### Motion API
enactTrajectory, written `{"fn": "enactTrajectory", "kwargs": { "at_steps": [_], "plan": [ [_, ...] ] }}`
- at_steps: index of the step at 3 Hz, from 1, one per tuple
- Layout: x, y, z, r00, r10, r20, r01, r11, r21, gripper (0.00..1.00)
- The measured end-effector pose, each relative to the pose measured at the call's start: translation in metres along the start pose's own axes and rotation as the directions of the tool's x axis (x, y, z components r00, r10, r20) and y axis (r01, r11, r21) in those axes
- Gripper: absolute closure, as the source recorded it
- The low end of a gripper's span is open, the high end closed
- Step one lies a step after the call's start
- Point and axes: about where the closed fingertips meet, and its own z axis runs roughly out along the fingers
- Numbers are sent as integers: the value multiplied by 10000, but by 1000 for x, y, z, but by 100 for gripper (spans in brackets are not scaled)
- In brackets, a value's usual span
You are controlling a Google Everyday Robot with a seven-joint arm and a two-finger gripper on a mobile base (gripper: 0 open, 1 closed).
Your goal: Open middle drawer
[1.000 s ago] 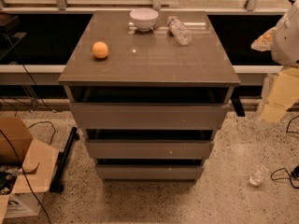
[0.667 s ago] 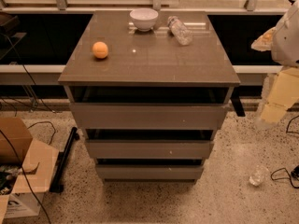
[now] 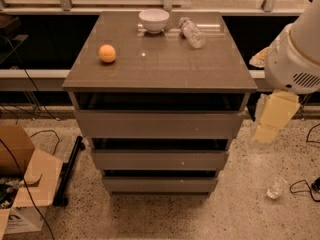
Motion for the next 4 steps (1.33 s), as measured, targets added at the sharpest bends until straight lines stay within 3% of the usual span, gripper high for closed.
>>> {"fn": "enactTrajectory", "kwargs": {
  "at_steps": [1,3,4],
  "plan": [
    [4,8,33,9990,147,420,-145,9999,-53,0],
    [31,27,104,9795,1388,1460,-1254,9874,-969,0],
    [31,27,107,9788,1423,1476,-1285,9867,-995,0]
  ]
}}
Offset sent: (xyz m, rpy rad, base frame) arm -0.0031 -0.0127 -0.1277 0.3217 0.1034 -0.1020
